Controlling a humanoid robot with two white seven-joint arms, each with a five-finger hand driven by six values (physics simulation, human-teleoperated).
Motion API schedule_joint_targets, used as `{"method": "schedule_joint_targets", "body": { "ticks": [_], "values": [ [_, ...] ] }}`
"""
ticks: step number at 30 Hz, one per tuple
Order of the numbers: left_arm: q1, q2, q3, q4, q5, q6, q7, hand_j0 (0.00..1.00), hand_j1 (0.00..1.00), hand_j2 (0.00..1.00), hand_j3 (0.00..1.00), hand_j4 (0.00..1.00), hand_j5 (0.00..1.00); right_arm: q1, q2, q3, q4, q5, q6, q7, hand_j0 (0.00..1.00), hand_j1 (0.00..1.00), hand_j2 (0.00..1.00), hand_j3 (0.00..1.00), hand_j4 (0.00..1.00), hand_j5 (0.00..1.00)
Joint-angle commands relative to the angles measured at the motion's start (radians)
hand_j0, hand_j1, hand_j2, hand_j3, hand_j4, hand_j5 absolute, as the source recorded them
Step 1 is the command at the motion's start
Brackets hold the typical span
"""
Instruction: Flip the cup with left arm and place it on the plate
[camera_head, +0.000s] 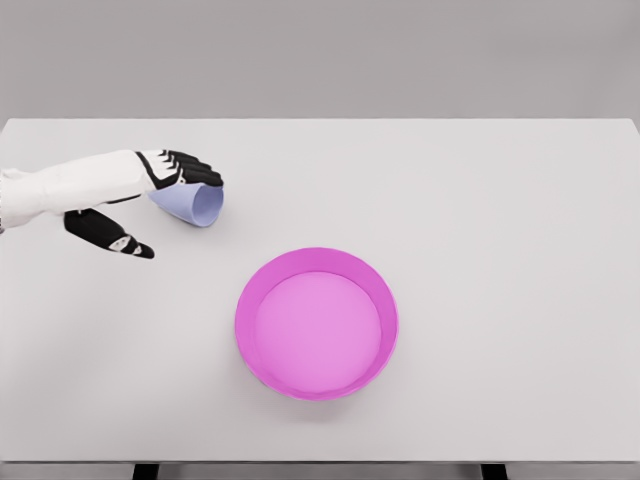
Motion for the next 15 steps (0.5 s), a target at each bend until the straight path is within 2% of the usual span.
{"method": "schedule_joint_targets", "body": {
  "ticks": [1, 2, 4, 5, 7, 8, 12, 13, 15],
  "values": [
    [-0.003, -0.014, -0.030, 0.004, 0.006, 0.004, 0.000, 1.00, 1.00, 1.00, 1.00, 1.00, 1.00, 0.000, 0.000, -0.001, -0.001, 0.001, -0.003, 0.000, 1.00, 1.00, 1.00, 1.00, 1.00, 1.00],
    [-0.029, -0.028, -0.059, 0.023, 0.007, 0.004, 0.000, 1.00, 1.00, 1.00, 1.00, 1.00, 1.00, 0.002, 0.000, 0.002, 0.001, 0.001, 0.000, 0.000, 1.00, 1.00, 1.00, 1.00, 1.00, 1.00],
    [-0.173, -0.114, -0.218, 0.200, 0.009, 0.004, 0.000, 1.00, 1.00, 1.00, 1.00, 1.00, 1.00, 0.002, 0.000, 0.001, 0.010, 0.001, 0.002, 0.000, 1.00, 1.00, 1.00, 1.00, 1.00, 1.00],
    [-0.212, -0.118, -0.265, 0.236, 0.019, 0.005, 0.000, 1.00, 1.00, 1.00, 1.00, 1.00, 1.00, 0.002, 0.000, 0.001, 0.009, 0.001, 0.002, 0.000, 1.00, 1.00, 1.00, 1.00, 1.00, 1.00],
    [-0.213, -0.117, -0.280, 0.270, 0.033, 0.004, 0.000, 1.00, 1.00, 1.00, 1.00, 1.00, 1.00, 0.002, 0.000, 0.002, 0.007, -0.001, 0.002, 0.000, 1.00, 1.00, 1.00, 1.00, 1.00, 1.00],
    [-0.218, -0.115, -0.286, 0.326, 0.033, 0.005, 0.000, 1.00, 1.00, 1.00, 1.00, 1.00, 1.00, 0.002, 0.000, -0.001, 0.010, -0.001, 0.002, 0.000, 1.00, 1.00, 1.00, 1.00, 1.00, 1.00],
    [-0.273, -0.121, -0.289, 0.360, 0.049, 0.004, 0.000, 1.00, 1.00, 1.00, 1.00, 1.00, 1.00, 0.002, 0.000, 0.002, 0.009, 0.001, 0.002, 0.000, 1.00, 1.00, 1.00, 1.00, 1.00, 1.00],
    [-0.307, -0.123, -0.306, 0.383, 0.058, 0.004, 0.000, 1.00, 1.00, 1.00, 1.00, 1.00, 1.00, 0.002, 0.000, 0.002, 0.010, 0.001, 0.002, 0.000, 1.00, 1.00, 1.00, 1.00, 1.00, 1.00],
    [-0.341, -0.137, -0.390, 0.409, 0.079, 0.004, 0.000, 1.00, 1.00, 1.00, 1.00, 1.00, 1.00, 0.002, 0.000, 0.002, 0.009, 0.001, 0.002, 0.000, 1.00, 1.00, 1.00, 1.00, 1.00, 1.00]
  ]
}}
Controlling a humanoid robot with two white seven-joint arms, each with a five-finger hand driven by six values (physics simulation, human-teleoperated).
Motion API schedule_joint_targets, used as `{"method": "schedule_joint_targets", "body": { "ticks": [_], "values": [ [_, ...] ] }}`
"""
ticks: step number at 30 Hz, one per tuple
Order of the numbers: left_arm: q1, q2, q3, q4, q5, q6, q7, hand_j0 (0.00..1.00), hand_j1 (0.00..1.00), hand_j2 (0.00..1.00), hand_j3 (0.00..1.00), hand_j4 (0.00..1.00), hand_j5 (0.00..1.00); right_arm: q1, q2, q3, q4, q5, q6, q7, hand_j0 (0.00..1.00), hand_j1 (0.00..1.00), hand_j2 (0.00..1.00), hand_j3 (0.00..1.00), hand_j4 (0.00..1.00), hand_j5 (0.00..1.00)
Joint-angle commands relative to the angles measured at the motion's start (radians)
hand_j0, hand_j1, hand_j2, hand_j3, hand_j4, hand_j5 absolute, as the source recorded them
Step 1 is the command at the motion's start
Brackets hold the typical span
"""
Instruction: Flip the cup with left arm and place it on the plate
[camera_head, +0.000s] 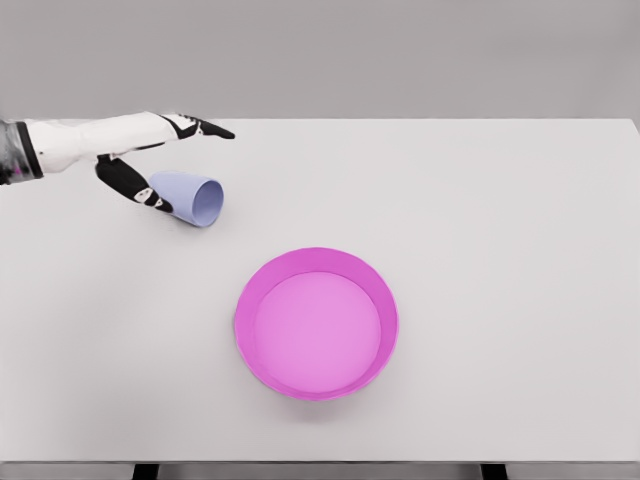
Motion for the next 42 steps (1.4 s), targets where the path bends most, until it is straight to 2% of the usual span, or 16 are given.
{"method": "schedule_joint_targets", "body": {
  "ticks": [1, 3, 6, 8, 10, 12, 14, 16, 21, 32, 42],
  "values": [
    [0.000, -0.013, -0.055, 0.063, 0.023, 0.003, 0.000, 1.00, 1.00, 1.00, 1.00, 1.00, 1.00, 0.000, 0.000, 0.000, 0.000, 0.001, -0.001, 0.000, 1.00, 1.00, 1.00, 1.00, 1.00, 1.00],
    [-0.018, -0.010, -0.061, 0.123, 0.029, 0.003, 0.000, 1.00, 1.00, 1.00, 1.00, 1.00, 1.00, 0.000, 0.000, 0.000, 0.000, 0.001, -0.001, 0.000, 1.00, 1.00, 1.00, 1.00, 1.00, 1.00],
    [-0.044, -0.014, -0.110, 0.155, 0.034, 0.170, 0.000, 1.00, 1.00, 1.00, 1.00, 1.00, 1.00, 0.000, 0.000, 0.000, 0.000, 0.001, -0.001, 0.000, 1.00, 1.00, 1.00, 1.00, 1.00, 1.00],
    [-0.048, -0.027, -0.112, 0.197, 0.028, 0.176, 0.000, 1.00, 1.00, 1.00, 1.00, 1.00, 1.00, 0.000, 0.000, 0.000, 0.000, -0.001, -0.001, 0.000, 1.00, 1.00, 1.00, 1.00, 1.00, 1.00],
    [-0.072, -0.050, -0.164, 0.238, 0.020, 0.178, 0.000, 1.00, 1.00, 1.00, 1.00, 1.00, 1.00, 0.000, 0.000, 0.000, 0.000, 0.001, -0.001, 0.000, 1.00, 1.00, 1.00, 1.00, 1.00, 1.00],
    [-0.080, -0.064, -0.176, 0.234, 0.012, 0.190, 0.000, 1.00, 1.00, 1.00, 1.00, 1.00, 1.00, 0.000, 0.000, 0.000, 0.000, 0.001, -0.001, 0.000, 1.00, 1.00, 1.00, 1.00, 1.00, 1.00],
    [-0.081, -0.093, -0.176, 0.237, -0.049, 0.190, 0.000, 1.00, 1.00, 1.00, 1.00, 1.00, 1.00, 0.000, 0.000, 0.000, 0.000, 0.001, 0.001, 0.000, 1.00, 1.00, 1.00, 1.00, 1.00, 1.00],
    [-0.081, -0.108, -0.178, 0.238, -0.057, 0.190, 0.000, 1.00, 1.00, 1.00, 1.00, 1.00, 1.00, 0.000, 0.000, 0.000, 0.000, -0.001, -0.001, 0.000, 1.00, 1.00, 1.00, 1.00, 1.00, 1.00],
    [-0.086, -0.131, -0.175, 0.273, -0.118, 0.190, 0.000, 1.00, 1.00, 1.00, 1.00, 1.00, 1.00, 0.000, 0.000, 0.000, 0.000, 0.001, -0.001, 0.000, 1.00, 1.00, 1.00, 1.00, 1.00, 1.00],
    [-0.106, -0.171, -0.175, 0.349, -0.140, 0.191, 0.000, 1.00, 1.00, 1.00, 1.00, 1.00, 1.00, 0.000, 0.000, 0.000, 0.000, 0.001, -0.001, 0.000, 1.00, 1.00, 1.00, 1.00, 1.00, 1.00],
    [-0.112, -0.174, -0.175, 0.349, -0.140, 0.193, 0.000, 1.00, 1.00, 1.00, 1.00, 1.00, 1.00, 0.000, 0.000, 0.000, 0.000, 0.001, -0.001, 0.000, 1.00, 1.00, 1.00, 1.00, 1.00, 1.00]
  ]
}}
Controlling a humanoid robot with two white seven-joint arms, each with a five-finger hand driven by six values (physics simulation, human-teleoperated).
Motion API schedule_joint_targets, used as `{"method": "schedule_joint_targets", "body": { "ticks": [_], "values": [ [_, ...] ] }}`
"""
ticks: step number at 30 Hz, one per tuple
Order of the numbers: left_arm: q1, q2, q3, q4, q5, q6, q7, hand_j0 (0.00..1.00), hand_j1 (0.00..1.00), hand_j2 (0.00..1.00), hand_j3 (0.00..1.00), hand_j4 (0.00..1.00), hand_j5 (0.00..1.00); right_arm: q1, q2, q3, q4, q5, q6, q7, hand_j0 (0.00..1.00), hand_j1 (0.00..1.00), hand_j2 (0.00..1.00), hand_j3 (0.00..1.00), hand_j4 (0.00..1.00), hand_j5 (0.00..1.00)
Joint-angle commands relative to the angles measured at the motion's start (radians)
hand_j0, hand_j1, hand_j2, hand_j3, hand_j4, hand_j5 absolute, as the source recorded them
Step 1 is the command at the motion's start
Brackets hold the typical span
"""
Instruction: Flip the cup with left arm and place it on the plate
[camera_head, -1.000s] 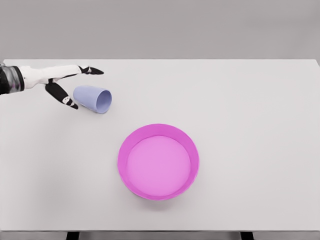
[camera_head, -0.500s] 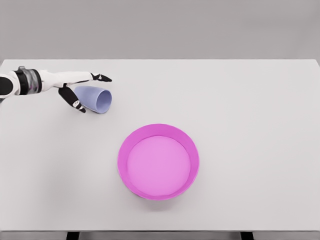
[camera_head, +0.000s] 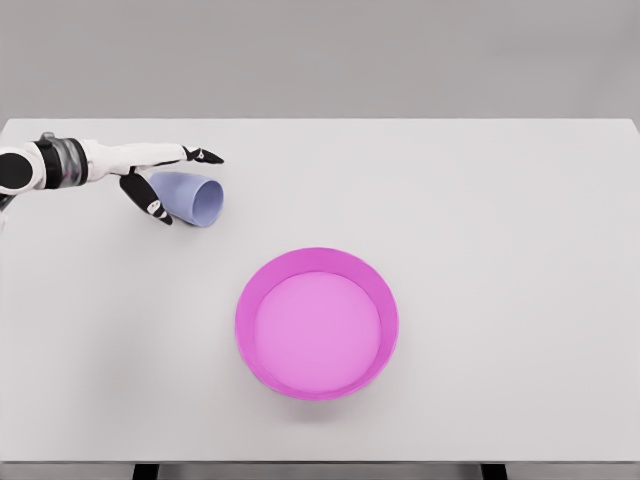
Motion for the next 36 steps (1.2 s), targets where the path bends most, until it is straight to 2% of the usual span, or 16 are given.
{"method": "schedule_joint_targets", "body": {
  "ticks": [1, 9, 11, 13, 14, 18, 20, 23, 27, 30, 31, 32, 36],
  "values": [
    [0.000, -0.001, 0.000, 0.001, 0.003, 0.004, 0.000, 1.00, 1.00, 1.00, 1.00, 1.00, 1.00, 0.000, 0.000, 0.000, 0.000, 0.001, 0.000, 0.000, 1.00, 1.00, 1.00, 1.00, 1.00, 1.00],
    [0.003, -0.032, -0.003, 0.006, -0.038, 0.032, 0.000, 1.00, 1.00, 1.00, 1.00, 1.00, 1.00, 0.000, 0.000, 0.000, 0.001, 0.001, 0.001, 0.000, 1.00, 1.00, 1.00, 1.00, 1.00, 1.00],
    [0.003, -0.034, -0.018, 0.012, -0.038, 0.050, 0.000, 0.91, 0.91, 0.91, 0.91, 0.91, 0.91, 0.000, 0.000, 0.000, 0.000, 0.001, 0.000, 0.000, 1.00, 1.00, 1.00, 1.00, 1.00, 1.00],
    [0.003, -0.034, -0.029, 0.011, -0.035, 0.075, 0.000, 0.75, 0.75, 0.75, 0.75, 0.75, 0.75, 0.000, 0.000, 0.000, 0.000, 0.001, 0.000, 0.000, 1.00, 1.00, 1.00, 1.00, 1.00, 1.00],
    [0.003, -0.034, -0.031, 0.012, -0.034, 0.079, 0.000, 0.71, 0.71, 0.71, 0.71, 0.71, 0.71, 0.000, 0.000, 0.000, 0.000, 0.001, 0.000, 0.000, 1.00, 1.00, 1.00, 1.00, 1.00, 1.00],
    [0.003, -0.034, -0.027, 0.009, -0.026, 0.081, 0.000, 0.61, 0.61, 0.61, 0.61, 0.61, 0.61, 0.000, 0.000, 0.000, 0.000, 0.001, 0.000, 0.000, 1.00, 1.00, 1.00, 1.00, 1.00, 1.00],
    [0.006, -0.032, -0.015, -0.021, -0.002, 0.067, 0.000, 0.60, 0.60, 0.60, 0.60, 0.60, 0.60, 0.000, 0.000, 0.000, 0.000, 0.001, 0.000, 0.000, 1.00, 1.00, 1.00, 1.00, 1.00, 1.00],
    [0.015, -0.008, -0.011, -0.143, 0.159, -0.002, 0.000, 0.57, 0.57, 0.57, 0.57, 0.57, 0.57, 0.000, 0.000, 0.000, 0.000, 0.001, 0.000, 0.000, 1.00, 1.00, 1.00, 1.00, 1.00, 1.00],
    [0.026, 0.087, -0.012, -0.307, 0.411, -0.045, 0.000, 0.56, 0.56, 0.56, 0.56, 0.56, 0.56, 0.000, 0.000, 0.000, 0.000, 0.001, 0.000, 0.000, 1.00, 1.00, 1.00, 1.00, 1.00, 1.00],
    [0.048, 0.187, -0.014, -0.512, 0.600, -0.042, 0.000, 0.54, 0.54, 0.54, 0.54, 0.54, 0.54, 0.000, 0.000, 0.000, 0.000, 0.001, 0.000, 0.000, 1.00, 1.00, 1.00, 1.00, 1.00, 1.00],
    [0.052, 0.221, -0.014, -0.606, 0.664, -0.036, 0.000, 0.54, 0.54, 0.54, 0.54, 0.54, 0.54, 0.000, 0.000, 0.000, 0.000, 0.001, 0.000, 0.000, 1.00, 1.00, 1.00, 1.00, 1.00, 1.00],
    [0.074, 0.241, -0.011, -0.658, 0.719, -0.031, 0.000, 0.51, 0.51, 0.51, 0.51, 0.51, 0.51, 0.000, 0.000, 0.000, 0.000, 0.001, 0.000, 0.000, 1.00, 1.00, 1.00, 1.00, 1.00, 1.00],
    [0.137, 0.253, -0.012, -0.747, 0.931, -0.005, 0.000, 0.47, 0.47, 0.47, 0.47, 0.47, 0.47, 0.000, 0.000, 0.000, 0.000, -0.001, 0.000, 0.000, 1.00, 1.00, 1.00, 1.00, 1.00, 1.00]
  ]
}}
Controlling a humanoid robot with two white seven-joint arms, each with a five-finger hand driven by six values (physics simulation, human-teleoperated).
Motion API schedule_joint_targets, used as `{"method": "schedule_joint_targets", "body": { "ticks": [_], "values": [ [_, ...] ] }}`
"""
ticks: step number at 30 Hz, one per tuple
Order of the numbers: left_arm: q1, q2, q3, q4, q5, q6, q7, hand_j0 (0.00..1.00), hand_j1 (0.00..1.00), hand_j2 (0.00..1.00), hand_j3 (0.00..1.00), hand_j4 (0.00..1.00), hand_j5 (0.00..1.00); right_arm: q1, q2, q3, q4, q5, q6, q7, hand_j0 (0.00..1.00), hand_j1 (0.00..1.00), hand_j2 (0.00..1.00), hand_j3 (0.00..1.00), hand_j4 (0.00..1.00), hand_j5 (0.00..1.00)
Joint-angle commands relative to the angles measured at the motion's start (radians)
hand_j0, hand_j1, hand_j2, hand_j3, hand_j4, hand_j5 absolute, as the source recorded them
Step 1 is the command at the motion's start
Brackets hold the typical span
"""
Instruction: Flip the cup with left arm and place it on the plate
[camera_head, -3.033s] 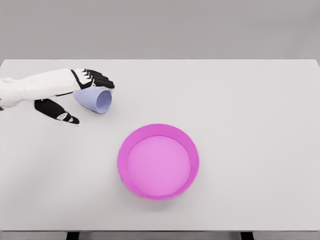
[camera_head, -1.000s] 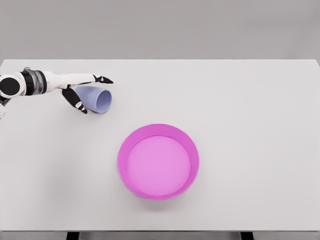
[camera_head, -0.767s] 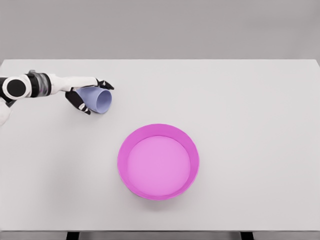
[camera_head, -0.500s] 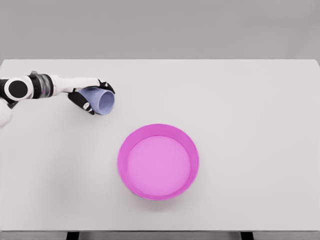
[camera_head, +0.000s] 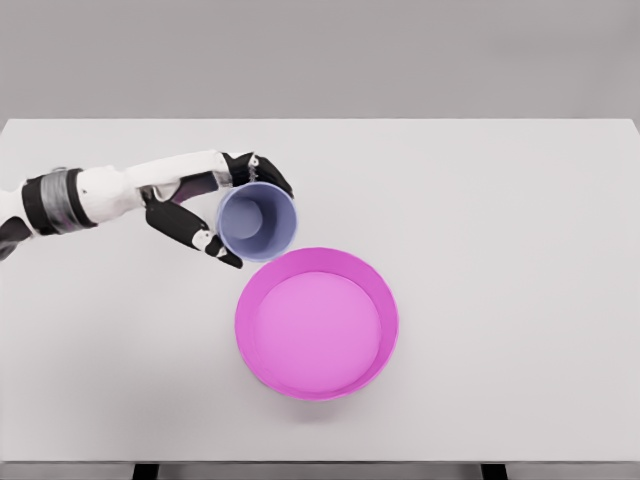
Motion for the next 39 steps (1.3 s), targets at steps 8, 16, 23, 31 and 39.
{"method": "schedule_joint_targets", "body": {
  "ticks": [8, 16, 23, 31, 39],
  "values": [
    [0.098, -0.063, -0.003, -0.111, 0.373, 0.167, 0.001, 0.52, 0.52, 0.52, 0.52, 0.52, 0.52, 0.000, 0.000, 0.000, 0.001, 0.001, -0.001, 0.000, 1.00, 1.00, 1.00, 1.00, 1.00, 1.00],
    [0.173, -0.147, 0.002, -0.091, 0.373, 0.205, 0.001, 0.52, 0.52, 0.52, 0.52, 0.52, 0.52, 0.000, 0.000, 0.000, 0.000, 0.001, 0.001, 0.000, 1.00, 1.00, 1.00, 1.00, 1.00, 1.00],
    [0.198, -0.241, -0.001, 0.014, 0.335, 0.205, 0.001, 0.53, 0.53, 0.53, 0.53, 0.53, 0.53, 0.000, 0.000, 0.000, 0.000, 0.001, -0.001, 0.000, 1.00, 1.00, 1.00, 1.00, 1.00, 1.00],
    [0.229, -0.253, -0.011, 0.055, 0.333, 0.205, 0.001, 0.54, 0.54, 0.54, 0.54, 0.54, 0.54, 0.000, 0.000, 0.000, 0.000, 0.001, -0.001, 0.000, 1.00, 1.00, 1.00, 1.00, 1.00, 1.00],
    [0.238, -0.272, -0.008, 0.139, 0.312, 0.205, 0.001, 0.57, 0.57, 0.57, 0.57, 0.57, 0.57, 0.000, 0.000, 0.000, 0.000, 0.001, -0.001, 0.000, 1.00, 1.00, 1.00, 1.00, 1.00, 1.00]
  ]
}}
